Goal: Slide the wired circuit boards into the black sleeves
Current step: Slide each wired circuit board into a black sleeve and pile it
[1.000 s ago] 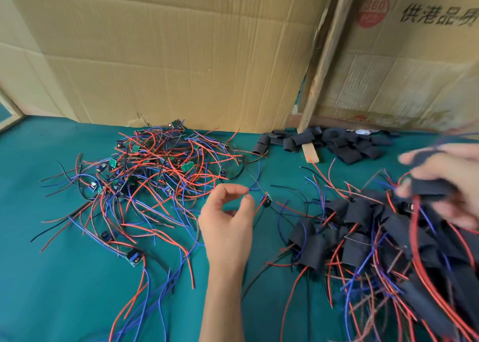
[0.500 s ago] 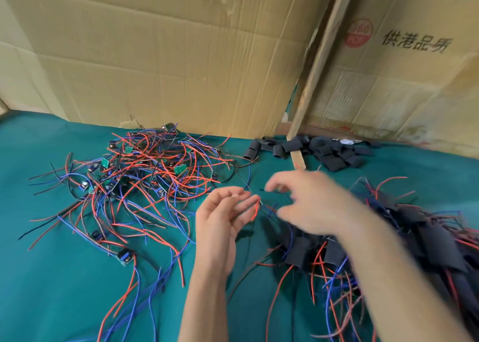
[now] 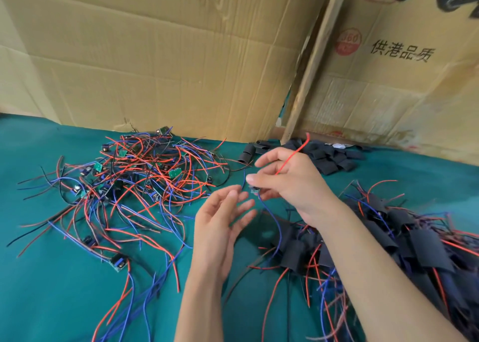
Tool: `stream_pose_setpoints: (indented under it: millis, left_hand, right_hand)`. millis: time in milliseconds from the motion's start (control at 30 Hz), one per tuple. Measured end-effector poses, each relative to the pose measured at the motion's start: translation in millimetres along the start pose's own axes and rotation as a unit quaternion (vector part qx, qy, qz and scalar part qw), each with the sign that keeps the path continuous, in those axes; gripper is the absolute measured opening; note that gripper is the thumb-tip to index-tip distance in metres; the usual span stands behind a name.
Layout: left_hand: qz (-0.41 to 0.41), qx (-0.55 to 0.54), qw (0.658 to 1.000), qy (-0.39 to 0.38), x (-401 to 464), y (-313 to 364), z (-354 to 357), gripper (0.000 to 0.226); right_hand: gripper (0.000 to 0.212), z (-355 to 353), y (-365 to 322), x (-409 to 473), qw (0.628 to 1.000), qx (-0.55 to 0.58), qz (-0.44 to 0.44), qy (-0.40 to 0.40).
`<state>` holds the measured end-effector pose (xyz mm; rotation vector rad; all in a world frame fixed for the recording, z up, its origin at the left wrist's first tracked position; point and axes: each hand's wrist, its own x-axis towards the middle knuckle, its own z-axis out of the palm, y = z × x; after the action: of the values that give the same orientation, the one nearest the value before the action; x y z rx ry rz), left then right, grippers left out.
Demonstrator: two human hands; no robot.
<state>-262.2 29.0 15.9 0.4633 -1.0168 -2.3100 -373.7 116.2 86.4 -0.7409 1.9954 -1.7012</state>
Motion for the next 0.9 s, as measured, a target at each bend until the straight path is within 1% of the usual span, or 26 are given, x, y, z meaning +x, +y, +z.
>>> stream_pose_setpoints:
  millis: [33, 67, 100, 167, 267, 367, 433, 533, 567, 600, 633, 667, 700, 733, 767, 800, 867, 900]
  left_hand:
    - [-0.009, -0.006, 1.000, -0.029, -1.5, 0.1, 1.1, 0.025]
    - [-0.011, -0.004, 0.999, -0.052, -2.4, 0.4, 1.9, 0.031]
    - [-0.009, 0.003, 0.998, -0.066, -3.1, 1.1, 2.4, 0.031]
    - [0.003, 0.017, 0.997, -0.074, -4.3, 1.2, 1.5, 0.025]
    - [0.013, 0.025, 0.996, -0.085, -5.1, 0.8, 0.9, 0.021]
    - [0.003, 0.013, 0.996, -0.084, -5.5, 1.8, 2.9, 0.019]
    - [-0.012, -0.004, 0.997, -0.072, -4.9, 1.8, 2.8, 0.022]
    - [-0.033, 0.008, 0.998, -0.046, -3.8, 0.4, 1.5, 0.021]
    - [-0.036, 0.015, 0.998, -0.042, -3.6, -0.3, 0.9, 0.022]
    - [-0.037, 0.018, 0.998, -0.038, -3.0, -0.7, 0.0, 0.022]
    - [-0.037, 0.020, 0.999, -0.034, -2.5, -1.3, -1.2, 0.023]
    - [-0.038, 0.023, 0.999, -0.031, -2.0, -1.8, -2.3, 0.024]
    - [-0.038, 0.030, 0.998, -0.030, -1.3, -2.0, -3.1, 0.024]
    - [-0.038, 0.038, 0.998, -0.028, -0.8, -2.2, -3.4, 0.021]
    - [-0.040, 0.045, 0.998, -0.027, -0.4, -2.6, -3.1, 0.017]
    - [-0.044, 0.049, 0.997, -0.026, 0.1, -3.5, -2.3, 0.014]
    - [-0.050, 0.055, 0.997, -0.023, 0.6, -4.4, -1.1, 0.014]
    - [-0.050, 0.063, 0.997, -0.020, 0.4, -4.8, -0.8, 0.018]
  right_hand:
    - [0.033, 2.3, -1.6, -0.9, 1.000, 0.010, 0.004, -0.011]
    - [0.033, 5.5, -2.2, -2.1, 1.000, -0.005, 0.005, -0.019]
    - [0.029, 8.8, -2.0, -3.5, 0.999, -0.034, 0.005, -0.023]
    - [0.023, 10.8, 1.7, -4.4, 0.997, -0.071, 0.009, -0.028]
    - [0.024, 4.9, 4.4, -3.0, 0.996, -0.066, 0.021, -0.053]
    - [0.022, -1.6, -2.0, 3.5, 0.990, -0.101, 0.030, -0.093]
    - [0.022, -6.8, -11.0, 12.3, 0.989, -0.064, 0.051, -0.126]
    - [0.033, -19.8, -28.3, 35.9, 0.979, 0.099, 0.088, -0.154]
    - [0.032, -23.8, -32.3, 46.7, 0.976, 0.135, 0.091, -0.145]
    - [0.025, -26.1, -34.8, 59.0, 0.978, 0.143, 0.091, -0.119]
    - [0.017, -27.5, -34.8, 71.6, 0.987, 0.114, 0.090, -0.072]
    - [0.011, -27.7, -32.0, 83.8, 0.995, 0.045, 0.093, -0.011]
    - [0.013, -27.3, -26.4, 95.9, 0.992, -0.062, 0.093, 0.051]
    - [0.015, -26.8, -18.3, 106.6, 0.974, -0.190, 0.086, 0.093]
    - [0.017, -27.0, -9.1, 115.3, 0.943, -0.309, 0.076, 0.101]
    - [0.022, -26.6, 0.7, 122.2, 0.911, -0.399, 0.071, 0.081]
    - [0.040, -25.8, 19.3, 132.3, 0.862, -0.500, 0.079, 0.030]
    - [0.046, -25.2, 25.8, 135.4, 0.848, -0.523, 0.082, 0.029]
